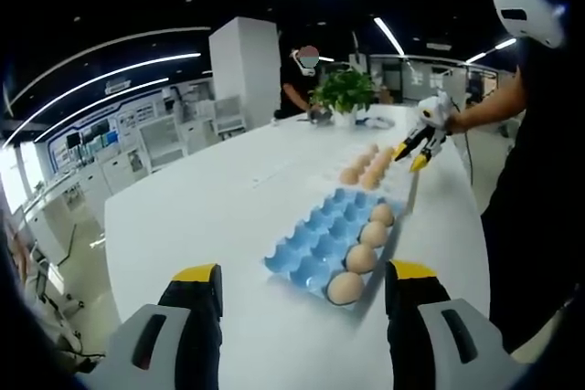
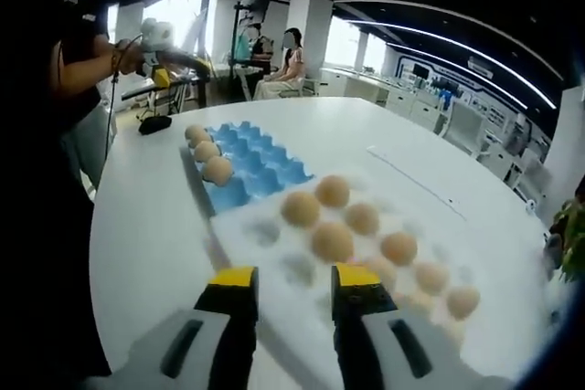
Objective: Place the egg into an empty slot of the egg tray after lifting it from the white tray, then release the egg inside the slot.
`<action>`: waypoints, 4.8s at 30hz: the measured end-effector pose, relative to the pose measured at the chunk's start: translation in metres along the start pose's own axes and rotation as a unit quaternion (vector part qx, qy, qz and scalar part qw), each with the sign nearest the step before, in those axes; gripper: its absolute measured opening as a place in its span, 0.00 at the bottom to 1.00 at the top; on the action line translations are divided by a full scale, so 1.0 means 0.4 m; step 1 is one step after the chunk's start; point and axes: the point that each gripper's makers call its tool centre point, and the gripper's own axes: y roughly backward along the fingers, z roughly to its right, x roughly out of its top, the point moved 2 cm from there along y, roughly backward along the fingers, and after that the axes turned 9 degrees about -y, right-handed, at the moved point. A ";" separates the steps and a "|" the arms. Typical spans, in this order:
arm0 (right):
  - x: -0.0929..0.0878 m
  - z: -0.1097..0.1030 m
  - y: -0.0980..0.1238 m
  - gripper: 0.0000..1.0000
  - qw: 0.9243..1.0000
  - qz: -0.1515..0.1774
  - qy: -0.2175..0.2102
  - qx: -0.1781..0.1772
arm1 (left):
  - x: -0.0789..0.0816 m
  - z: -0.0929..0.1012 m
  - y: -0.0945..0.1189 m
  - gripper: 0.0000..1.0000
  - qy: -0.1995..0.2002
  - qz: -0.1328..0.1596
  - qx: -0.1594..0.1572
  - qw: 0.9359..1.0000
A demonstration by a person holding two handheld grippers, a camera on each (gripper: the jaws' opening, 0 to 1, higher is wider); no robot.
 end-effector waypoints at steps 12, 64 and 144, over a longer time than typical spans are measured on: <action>-0.078 0.128 0.090 0.31 0.996 -0.018 -0.037 -0.076 | 0.003 0.010 0.002 0.72 0.000 0.002 -0.004 1.000; -0.175 0.265 0.146 0.25 0.977 -0.052 -0.143 -0.151 | -0.002 -0.004 0.012 0.73 0.003 -0.006 0.015 1.000; -0.086 0.229 0.165 0.30 0.978 -0.013 -0.164 -0.129 | -0.004 -0.010 0.023 0.70 0.008 -0.005 0.023 1.000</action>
